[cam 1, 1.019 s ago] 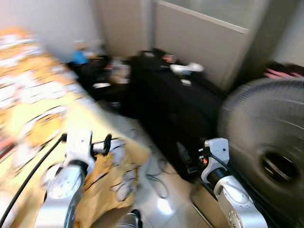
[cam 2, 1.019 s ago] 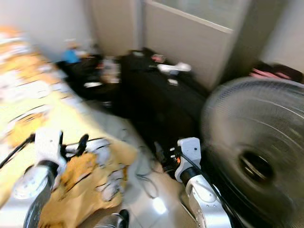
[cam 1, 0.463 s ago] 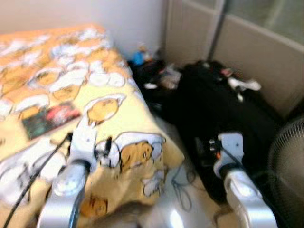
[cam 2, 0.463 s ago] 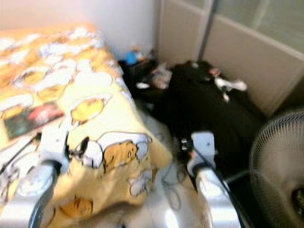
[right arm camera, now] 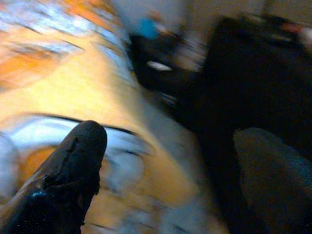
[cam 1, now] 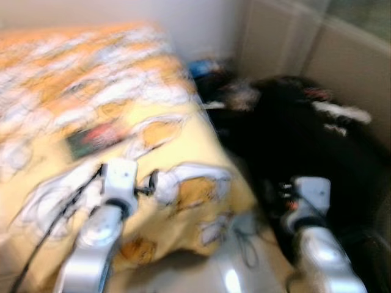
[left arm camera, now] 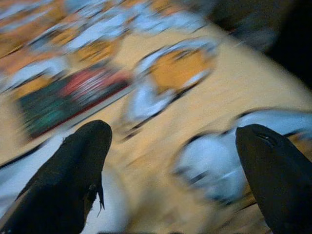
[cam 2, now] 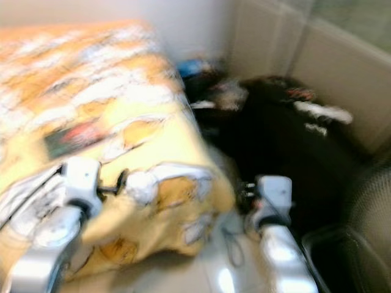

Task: Clean up the room

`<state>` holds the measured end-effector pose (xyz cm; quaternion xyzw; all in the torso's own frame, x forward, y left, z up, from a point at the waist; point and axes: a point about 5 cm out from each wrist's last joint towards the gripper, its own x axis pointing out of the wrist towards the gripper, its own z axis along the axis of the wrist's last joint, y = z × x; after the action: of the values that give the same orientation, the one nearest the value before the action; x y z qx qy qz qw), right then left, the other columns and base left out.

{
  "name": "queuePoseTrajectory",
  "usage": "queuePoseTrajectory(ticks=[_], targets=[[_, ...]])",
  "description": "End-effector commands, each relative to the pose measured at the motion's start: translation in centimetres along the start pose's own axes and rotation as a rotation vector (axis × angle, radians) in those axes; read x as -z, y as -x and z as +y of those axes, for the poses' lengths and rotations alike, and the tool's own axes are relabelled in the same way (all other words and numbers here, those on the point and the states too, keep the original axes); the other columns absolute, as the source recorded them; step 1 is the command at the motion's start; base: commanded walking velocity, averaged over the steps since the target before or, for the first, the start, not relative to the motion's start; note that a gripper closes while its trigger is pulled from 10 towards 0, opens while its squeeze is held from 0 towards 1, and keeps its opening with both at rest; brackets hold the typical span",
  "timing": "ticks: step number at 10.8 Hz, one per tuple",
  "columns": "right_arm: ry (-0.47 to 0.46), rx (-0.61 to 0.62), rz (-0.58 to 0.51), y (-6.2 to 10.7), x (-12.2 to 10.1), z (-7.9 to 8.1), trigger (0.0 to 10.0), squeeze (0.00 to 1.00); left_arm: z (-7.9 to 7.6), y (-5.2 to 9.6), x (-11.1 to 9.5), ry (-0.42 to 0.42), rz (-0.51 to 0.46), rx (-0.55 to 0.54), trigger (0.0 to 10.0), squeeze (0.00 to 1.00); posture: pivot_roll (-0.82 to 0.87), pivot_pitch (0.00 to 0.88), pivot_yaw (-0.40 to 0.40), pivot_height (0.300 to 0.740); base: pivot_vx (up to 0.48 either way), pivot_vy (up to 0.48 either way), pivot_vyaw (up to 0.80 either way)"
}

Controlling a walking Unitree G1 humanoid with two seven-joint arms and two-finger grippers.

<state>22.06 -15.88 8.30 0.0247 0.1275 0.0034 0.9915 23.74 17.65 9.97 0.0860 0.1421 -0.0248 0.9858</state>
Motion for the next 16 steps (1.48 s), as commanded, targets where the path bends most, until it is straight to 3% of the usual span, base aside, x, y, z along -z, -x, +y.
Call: queuePoseTrajectory(ticks=[1, 3, 4, 5, 6, 7, 9, 10, 12, 13, 14, 16], targets=[[0.0, 0.048, 0.0, 0.2, -0.3, -1.1, 10.0, 1.0, -0.5, -0.3, -0.8, 0.013, -0.029, 0.024, 10.0, 0.0, -0.07, 0.0, 0.006, 0.74, 0.0, 0.0, 0.0], [0.021, 0.143, 0.026, -0.1, 0.3, -1.9, 10.0, 1.0, -0.5, -0.8, -1.1, 0.028, -0.036, 0.029, 10.0, 0.0, -0.06, 0.0, 0.016, 0.74, 0.0, 0.0, 0.0], [-0.048, 0.105, 0.004, -0.3, 0.1, -1.7, 10.0, 0.88, -0.5, -0.8, -1.5, 0.036, -0.049, 0.028, 10.0, 0.0, -0.06, 0.0, 0.017, 0.74, 0.0, 0.315, 0.0], [-0.036, 0.145, -0.117, -0.7, -1.3, -1.6, 10.0, 0.0, 0.0, -0.5, -1.2, 0.031, -0.044, 0.023, 10.0, 0.0, -0.06, 0.0, 0.019, 0.74, 0.0, 0.356, 0.0], [-0.073, 0.101, -0.103, -0.8, -1.4, -1.4, 10.0, 0.0, 0.0, -0.4, -1.3, 0.034, -0.048, 0.019, 10.0, 0.0, -0.02, 0.0, 0.003, 0.74, 0.0, 0.352, 0.0], [-0.037, 0.081, -0.053, -1.0, -0.7, -1.4, 10.0, 0.0, 0.0, -0.2, -1.4, 0.034, -0.052, 0.0, 10.0, 0.0, -0.01, 0.0, -0.018, 0.74, 0.0, 0.356, 0.0], [0.008, 0.048, -0.065, -1.1, -0.9, -1.0, 10.0, 0.0, -0.1, 0.1, -1.2, 0.038, -0.052, -0.009, 10.0, 0.0, -0.02, 0.0, -0.011, 0.74, 0.0, 0.354, 0.0], [-0.109, 0.066, -0.051, -0.8, -0.6, -2.0, 10.0, 0.0, -1.0, -0.1, -1.4, 0.019, -0.057, 0.019, 10.0, 0.0, -0.04, 0.0, 0.017, 0.74, 0.0, 0.289, 0.0], [-0.101, 0.101, -0.005, -0.6, -0.1, -1.8, 10.0, 0.0, -0.2, -1.1, -2.2, 0.005, -0.074, 0.045, 10.0, 0.0, -0.07, 0.0, 0.052, 0.74, 0.0, 0.289, 0.0], [-0.144, 0.157, -0.103, -0.6, -1.0, -1.9, 10.0, 0.0, 1.0, -1.4, -2.2, 0.018, -0.074, 0.011, 10.0, 0.0, -0.09, 0.0, 0.067, 0.74, 0.0, 0.322, 0.0], [-0.123, 0.167, -0.106, -0.8, -1.3, -2.0, 10.0, 0.0, 1.7, -1.7, -2.2, 0.043, -0.065, -0.026, 10.0, 0.0, -0.08, 0.0, 0.091, 0.74, 0.0, 0.352, 0.0], [-0.077, 0.17, -0.064, -1.0, -0.7, -2.2, 10.0, 0.0, 1.2, -2.3, -1.9, 0.043, -0.053, -0.026, 10.0, 0.0, -0.09, 0.0, 0.081, 0.74, 0.0, 0.384, 0.0]])
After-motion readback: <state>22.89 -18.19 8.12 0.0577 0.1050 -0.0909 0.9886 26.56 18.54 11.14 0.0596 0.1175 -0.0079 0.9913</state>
